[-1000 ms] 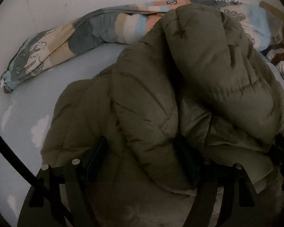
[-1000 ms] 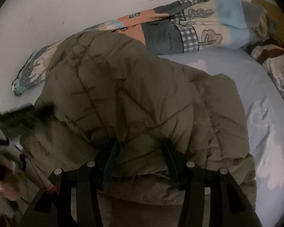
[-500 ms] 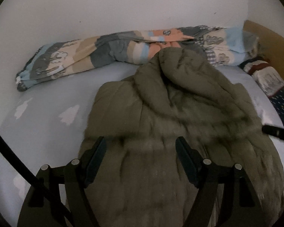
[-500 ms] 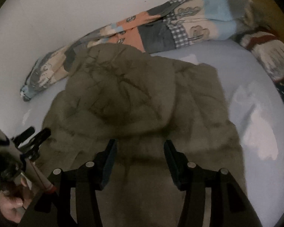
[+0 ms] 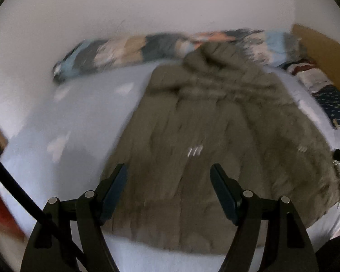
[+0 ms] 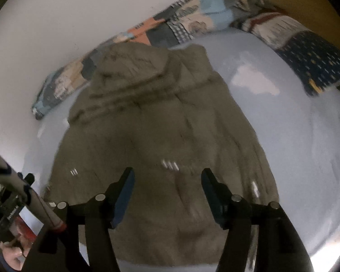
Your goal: Fold large clothes
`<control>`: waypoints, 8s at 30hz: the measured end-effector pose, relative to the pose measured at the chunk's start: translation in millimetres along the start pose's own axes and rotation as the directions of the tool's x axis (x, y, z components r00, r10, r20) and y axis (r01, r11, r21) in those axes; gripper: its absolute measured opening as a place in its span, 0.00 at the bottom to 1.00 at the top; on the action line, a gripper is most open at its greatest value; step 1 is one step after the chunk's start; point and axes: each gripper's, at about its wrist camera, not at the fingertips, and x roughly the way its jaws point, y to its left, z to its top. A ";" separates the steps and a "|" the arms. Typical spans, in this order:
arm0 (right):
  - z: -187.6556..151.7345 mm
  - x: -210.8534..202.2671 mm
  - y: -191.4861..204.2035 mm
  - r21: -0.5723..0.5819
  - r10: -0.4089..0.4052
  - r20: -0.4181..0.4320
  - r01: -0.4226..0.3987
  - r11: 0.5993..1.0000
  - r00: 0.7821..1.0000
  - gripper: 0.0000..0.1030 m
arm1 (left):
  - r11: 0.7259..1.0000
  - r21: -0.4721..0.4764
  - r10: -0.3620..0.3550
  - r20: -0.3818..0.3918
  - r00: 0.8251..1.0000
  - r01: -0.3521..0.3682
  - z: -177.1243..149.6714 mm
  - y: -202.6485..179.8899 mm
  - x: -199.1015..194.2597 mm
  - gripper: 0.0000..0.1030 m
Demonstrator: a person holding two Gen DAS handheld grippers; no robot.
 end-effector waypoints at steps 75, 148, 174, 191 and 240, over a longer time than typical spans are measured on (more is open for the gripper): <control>-82.0 50.9 7.0 -0.168 -0.282 -0.108 0.262 0.950 0.953 0.77 | 0.968 0.183 0.185 -0.041 0.982 -0.174 -57.7 -13.1 68.2 0.85; -91.2 32.2 -134.3 0.522 0.176 -0.085 -0.107 0.846 0.981 0.74 | 0.717 -0.672 -0.343 -0.112 0.933 0.183 -75.1 141.3 64.7 0.74; -95.1 40.6 -103.5 0.394 0.116 -0.043 -0.090 0.915 0.992 0.40 | 0.978 -0.209 -0.028 -0.123 0.992 0.002 -55.9 59.9 61.1 0.55; -101.6 41.1 -120.6 0.482 0.230 -0.006 -0.198 0.854 0.973 0.47 | 0.985 -0.164 0.029 -0.126 0.992 -0.050 -57.4 52.3 63.8 0.66; -88.6 19.4 -45.2 0.006 -0.069 0.066 0.069 0.998 0.995 0.20 | 0.978 0.128 0.162 0.016 0.987 -0.163 -53.3 13.2 43.0 0.34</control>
